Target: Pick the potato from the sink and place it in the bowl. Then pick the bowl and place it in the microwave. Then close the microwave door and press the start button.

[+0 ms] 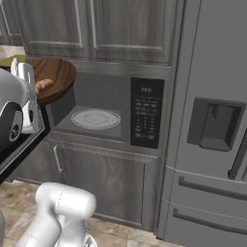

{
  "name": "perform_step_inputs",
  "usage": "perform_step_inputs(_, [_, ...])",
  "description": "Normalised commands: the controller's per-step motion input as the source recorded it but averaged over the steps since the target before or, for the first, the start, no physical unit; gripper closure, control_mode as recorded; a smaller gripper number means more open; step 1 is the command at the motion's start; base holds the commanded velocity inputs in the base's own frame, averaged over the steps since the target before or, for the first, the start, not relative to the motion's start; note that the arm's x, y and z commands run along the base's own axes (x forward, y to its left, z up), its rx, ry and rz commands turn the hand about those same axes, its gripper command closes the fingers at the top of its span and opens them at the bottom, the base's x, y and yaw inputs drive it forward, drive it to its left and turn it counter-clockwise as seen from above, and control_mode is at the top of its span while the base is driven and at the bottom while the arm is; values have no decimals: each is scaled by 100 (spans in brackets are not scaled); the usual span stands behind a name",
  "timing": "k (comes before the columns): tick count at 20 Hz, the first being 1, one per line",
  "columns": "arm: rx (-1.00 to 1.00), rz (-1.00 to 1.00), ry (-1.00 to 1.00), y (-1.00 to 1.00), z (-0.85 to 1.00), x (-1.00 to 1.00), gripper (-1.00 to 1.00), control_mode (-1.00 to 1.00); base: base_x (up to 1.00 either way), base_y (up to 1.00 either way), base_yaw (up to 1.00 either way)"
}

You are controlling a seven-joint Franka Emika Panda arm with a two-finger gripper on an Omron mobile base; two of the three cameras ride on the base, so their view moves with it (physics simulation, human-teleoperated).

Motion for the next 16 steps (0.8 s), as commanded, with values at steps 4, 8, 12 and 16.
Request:
perform_step_inputs(4, [0, 0, 0, 0, 0, 0, 100, 100, 27, -32, 11])
perform_step_inputs(8, [0, 0, 0, 0, 0, 0, 100, 100, 1, -22, 3])
perform_step_inputs(12, [0, 0, 0, 0, 0, 0, 100, 100, 0, -7, 0])
perform_step_inputs(16, [0, 0, 0, 0, 0, 0, 100, 100, 0, -1, 0])
